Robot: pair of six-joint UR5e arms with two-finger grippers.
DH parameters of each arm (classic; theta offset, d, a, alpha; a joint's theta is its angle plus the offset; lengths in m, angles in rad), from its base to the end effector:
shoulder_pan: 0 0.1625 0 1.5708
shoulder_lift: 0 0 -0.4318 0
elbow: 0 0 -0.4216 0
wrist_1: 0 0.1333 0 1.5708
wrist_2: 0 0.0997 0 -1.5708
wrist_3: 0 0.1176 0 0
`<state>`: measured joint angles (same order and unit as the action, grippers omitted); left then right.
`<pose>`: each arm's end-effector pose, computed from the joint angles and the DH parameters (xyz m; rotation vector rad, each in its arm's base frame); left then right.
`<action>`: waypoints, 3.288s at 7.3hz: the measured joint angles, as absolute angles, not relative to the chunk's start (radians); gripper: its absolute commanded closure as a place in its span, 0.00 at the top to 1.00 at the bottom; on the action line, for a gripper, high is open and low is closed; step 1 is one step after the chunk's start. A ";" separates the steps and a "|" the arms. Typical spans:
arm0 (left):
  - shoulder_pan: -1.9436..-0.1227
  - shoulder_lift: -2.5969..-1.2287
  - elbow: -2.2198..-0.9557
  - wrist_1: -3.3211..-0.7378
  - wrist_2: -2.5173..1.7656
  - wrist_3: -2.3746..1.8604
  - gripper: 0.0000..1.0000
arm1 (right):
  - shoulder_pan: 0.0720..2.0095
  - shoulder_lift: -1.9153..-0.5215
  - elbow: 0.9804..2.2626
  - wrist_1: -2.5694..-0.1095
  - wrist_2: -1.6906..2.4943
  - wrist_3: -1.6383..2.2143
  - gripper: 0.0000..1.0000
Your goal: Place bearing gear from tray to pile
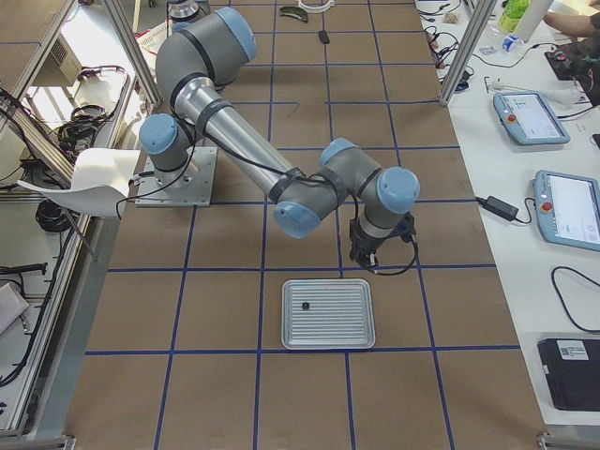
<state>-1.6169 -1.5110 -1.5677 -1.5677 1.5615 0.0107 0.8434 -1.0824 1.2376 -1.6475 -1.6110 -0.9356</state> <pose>-0.1574 -0.4955 0.5093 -0.0893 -3.1282 0.1030 -0.3756 -0.6153 0.3537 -0.3254 3.0909 0.1284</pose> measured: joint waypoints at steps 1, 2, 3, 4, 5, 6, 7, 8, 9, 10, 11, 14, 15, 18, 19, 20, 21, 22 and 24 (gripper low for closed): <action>-1.617 -1.511 -1.568 -1.568 1.562 0.011 1.00 | 0.898 -1.150 1.256 -1.575 -1.597 -0.815 0.00; -1.617 -1.511 -1.568 -1.568 1.562 0.011 1.00 | 0.963 -1.224 1.287 -1.512 -1.590 -0.676 0.00; -1.617 -1.511 -1.568 -1.568 1.562 0.011 1.00 | 1.032 -1.293 1.327 -1.476 -1.588 -0.540 0.00; -1.617 -1.510 -1.568 -1.568 1.562 0.011 1.00 | 1.101 -1.356 1.368 -1.456 -1.585 -0.409 0.00; -1.617 -1.510 -1.568 -1.568 1.562 0.011 1.00 | 1.171 -1.404 1.401 -1.446 -1.571 -0.297 0.00; -1.617 -1.510 -1.568 -1.568 1.562 0.011 1.00 | 1.253 -1.435 1.419 -1.437 -1.541 -0.180 0.00; -1.617 -1.510 -1.568 -1.568 1.562 0.011 1.00 | 1.343 -1.449 1.426 -1.431 -1.520 -0.070 0.00; -1.617 -1.510 -1.568 -1.568 1.562 0.011 1.00 | 1.440 -1.451 1.430 -1.432 -1.510 0.036 0.00; -1.617 -1.510 -1.568 -1.568 1.562 0.011 1.00 | 1.538 -1.444 1.431 -1.452 -1.501 0.147 0.00; -1.617 -1.511 -1.568 -1.568 1.562 0.011 1.00 | 1.635 -1.425 1.435 -1.496 -1.491 0.247 0.00; -1.617 -1.511 -1.568 -1.568 1.562 0.011 1.00 | 1.715 -1.400 1.444 -1.541 -1.484 0.310 0.00; -1.617 -1.510 -1.568 -1.568 1.562 0.011 1.00 | 1.868 -1.317 1.537 -1.749 -1.475 0.367 0.00; -1.617 -1.511 -1.568 -1.568 1.562 0.011 1.00 | 1.900 -1.284 1.575 -1.843 -1.470 0.372 0.00; -1.617 -1.511 -1.568 -1.568 1.562 0.011 1.00 | 1.967 -1.218 1.687 -2.018 -1.462 0.387 0.00; -1.618 -1.511 -1.568 -1.568 1.562 0.010 1.00 | 1.981 -1.202 1.720 -2.072 -1.462 0.388 0.00; -1.618 -1.511 -1.568 -1.567 1.562 0.010 1.00 | 1.995 -1.182 1.743 -2.119 -1.462 0.389 0.00; -1.618 -1.511 -1.568 -1.567 1.561 0.008 1.00 | 2.014 -1.160 1.754 -2.155 -1.462 0.390 0.00; -1.618 -1.511 -1.567 -1.566 1.561 0.007 1.00 | 2.031 -1.137 1.758 -2.185 -1.461 0.390 0.00; -1.618 -1.520 -1.567 -1.566 1.560 0.006 1.00 | 2.052 -1.109 1.760 -2.213 -1.460 0.393 0.12</action>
